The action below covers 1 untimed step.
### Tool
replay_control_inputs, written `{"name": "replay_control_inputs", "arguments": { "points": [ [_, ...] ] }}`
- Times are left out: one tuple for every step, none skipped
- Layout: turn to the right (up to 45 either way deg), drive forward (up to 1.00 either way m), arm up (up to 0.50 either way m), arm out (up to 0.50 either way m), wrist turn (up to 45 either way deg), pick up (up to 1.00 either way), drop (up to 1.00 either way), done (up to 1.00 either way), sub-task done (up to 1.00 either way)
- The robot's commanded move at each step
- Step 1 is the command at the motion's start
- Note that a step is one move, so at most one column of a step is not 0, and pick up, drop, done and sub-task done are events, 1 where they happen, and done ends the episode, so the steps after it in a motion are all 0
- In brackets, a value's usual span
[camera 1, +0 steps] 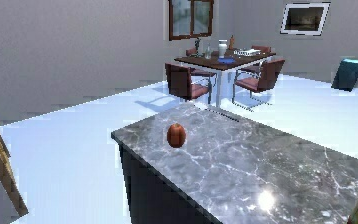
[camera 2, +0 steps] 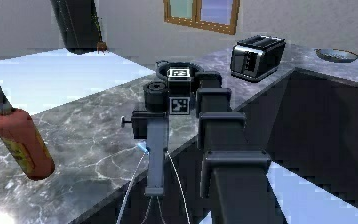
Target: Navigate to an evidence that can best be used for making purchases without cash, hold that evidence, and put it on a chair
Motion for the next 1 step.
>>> {"name": "replay_control_inputs", "arguments": {
  "points": [
    [0.0, 0.0, 0.0, 0.0, 45.0, 0.0, 0.0, 0.0, 0.0]
  ]
}}
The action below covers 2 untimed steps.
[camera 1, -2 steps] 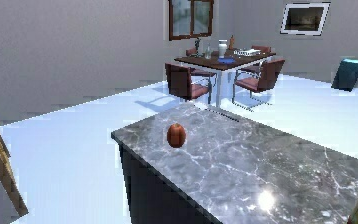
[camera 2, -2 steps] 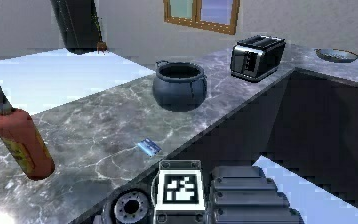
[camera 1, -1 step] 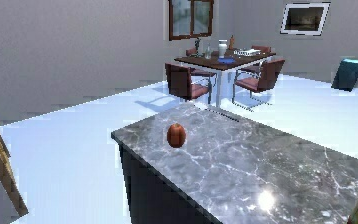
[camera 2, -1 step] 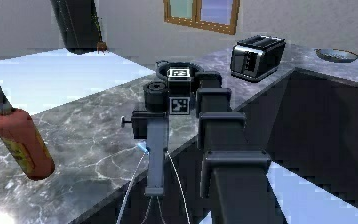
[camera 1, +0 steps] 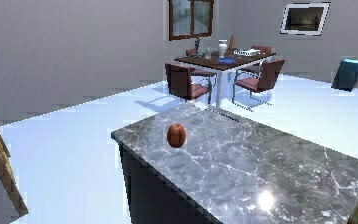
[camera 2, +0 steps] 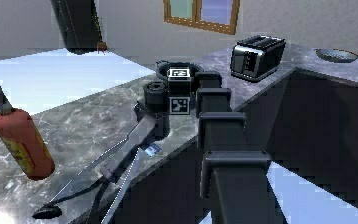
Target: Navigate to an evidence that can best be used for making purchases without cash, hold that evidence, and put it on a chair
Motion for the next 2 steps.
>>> {"name": "replay_control_inputs", "arguments": {
  "points": [
    [0.0, 0.0, 0.0, 0.0, 45.0, 0.0, 0.0, 0.0, 0.0],
    [0.0, 0.0, 0.0, 0.0, 45.0, 0.0, 0.0, 0.0, 0.0]
  ]
}}
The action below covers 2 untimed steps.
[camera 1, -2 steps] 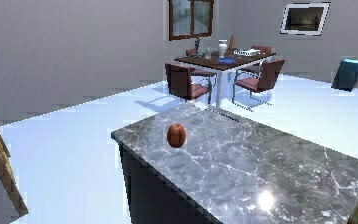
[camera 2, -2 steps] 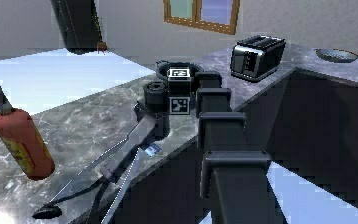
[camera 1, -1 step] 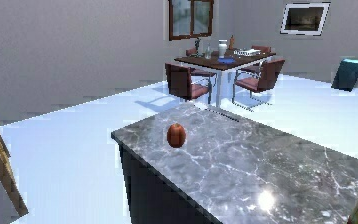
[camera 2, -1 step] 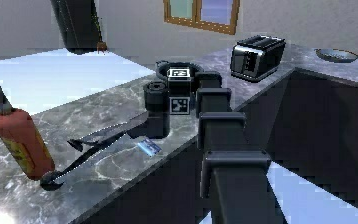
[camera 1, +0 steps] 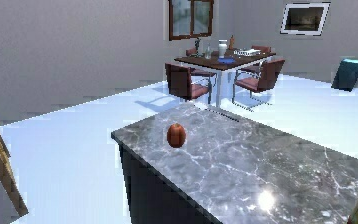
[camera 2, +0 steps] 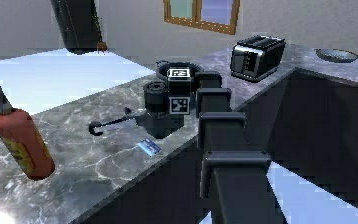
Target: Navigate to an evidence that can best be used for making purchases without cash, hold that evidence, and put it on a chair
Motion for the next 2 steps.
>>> {"name": "replay_control_inputs", "arguments": {
  "points": [
    [0.0, 0.0, 0.0, 0.0, 24.0, 0.0, 0.0, 0.0, 0.0],
    [0.0, 0.0, -0.16, 0.0, 0.0, 0.0, 0.0, 0.0, 0.0]
  ]
}}
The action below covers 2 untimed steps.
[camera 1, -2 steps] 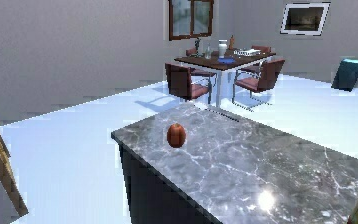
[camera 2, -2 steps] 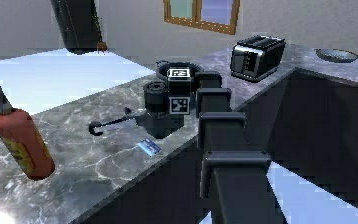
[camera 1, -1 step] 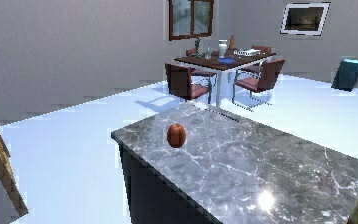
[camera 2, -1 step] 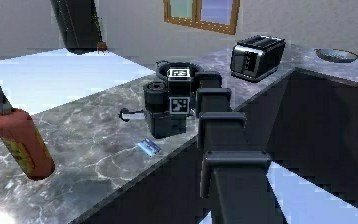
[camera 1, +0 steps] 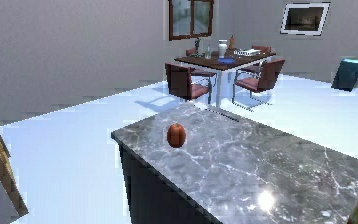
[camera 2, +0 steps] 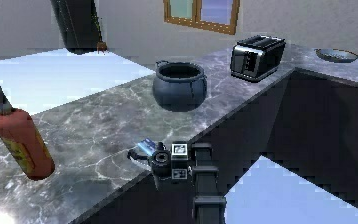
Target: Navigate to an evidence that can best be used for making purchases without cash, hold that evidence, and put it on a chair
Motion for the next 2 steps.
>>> {"name": "replay_control_inputs", "arguments": {
  "points": [
    [0.0, 0.0, 0.0, 0.0, 0.0, 1.0, 0.0, 0.0, 0.0],
    [0.0, 0.0, 0.1, 0.0, 0.0, 0.0, 0.0, 0.0, 0.0]
  ]
}}
